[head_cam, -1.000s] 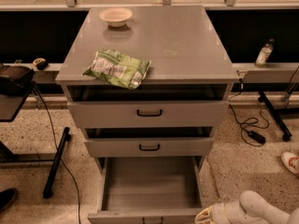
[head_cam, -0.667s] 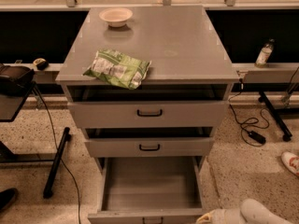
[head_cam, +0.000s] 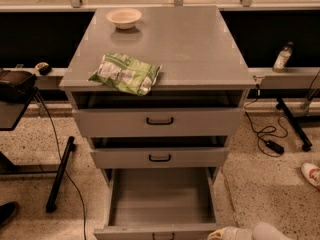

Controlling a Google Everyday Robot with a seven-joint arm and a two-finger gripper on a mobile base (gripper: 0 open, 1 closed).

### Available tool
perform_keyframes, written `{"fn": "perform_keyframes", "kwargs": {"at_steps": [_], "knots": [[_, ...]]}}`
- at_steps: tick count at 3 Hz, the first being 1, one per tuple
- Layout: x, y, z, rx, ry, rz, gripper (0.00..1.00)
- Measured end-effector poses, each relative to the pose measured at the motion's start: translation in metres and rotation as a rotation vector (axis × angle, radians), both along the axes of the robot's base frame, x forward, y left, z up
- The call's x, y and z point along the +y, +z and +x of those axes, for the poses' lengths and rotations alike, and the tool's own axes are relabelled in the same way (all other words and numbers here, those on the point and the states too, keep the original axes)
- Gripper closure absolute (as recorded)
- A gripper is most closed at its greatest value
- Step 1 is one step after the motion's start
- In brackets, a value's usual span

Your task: Close bottom drawer

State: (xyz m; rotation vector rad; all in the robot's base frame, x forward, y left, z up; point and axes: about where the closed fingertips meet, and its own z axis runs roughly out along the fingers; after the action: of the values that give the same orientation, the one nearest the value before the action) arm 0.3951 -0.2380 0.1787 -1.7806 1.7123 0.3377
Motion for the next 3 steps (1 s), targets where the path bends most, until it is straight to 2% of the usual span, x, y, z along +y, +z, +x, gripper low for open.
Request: {"fn": "perform_keyframes", "kwargs": {"at_steps": [1,2,3], "knots": [[0.0,0.0,0.0,0.0,-0.001,0.0,1.0],[0.027,-0.022,0.015,-0.022,-0.033,0.057,1.0],[0.036,-0.029,0.02,-0.03,-0.05,0.078,1.0]]}}
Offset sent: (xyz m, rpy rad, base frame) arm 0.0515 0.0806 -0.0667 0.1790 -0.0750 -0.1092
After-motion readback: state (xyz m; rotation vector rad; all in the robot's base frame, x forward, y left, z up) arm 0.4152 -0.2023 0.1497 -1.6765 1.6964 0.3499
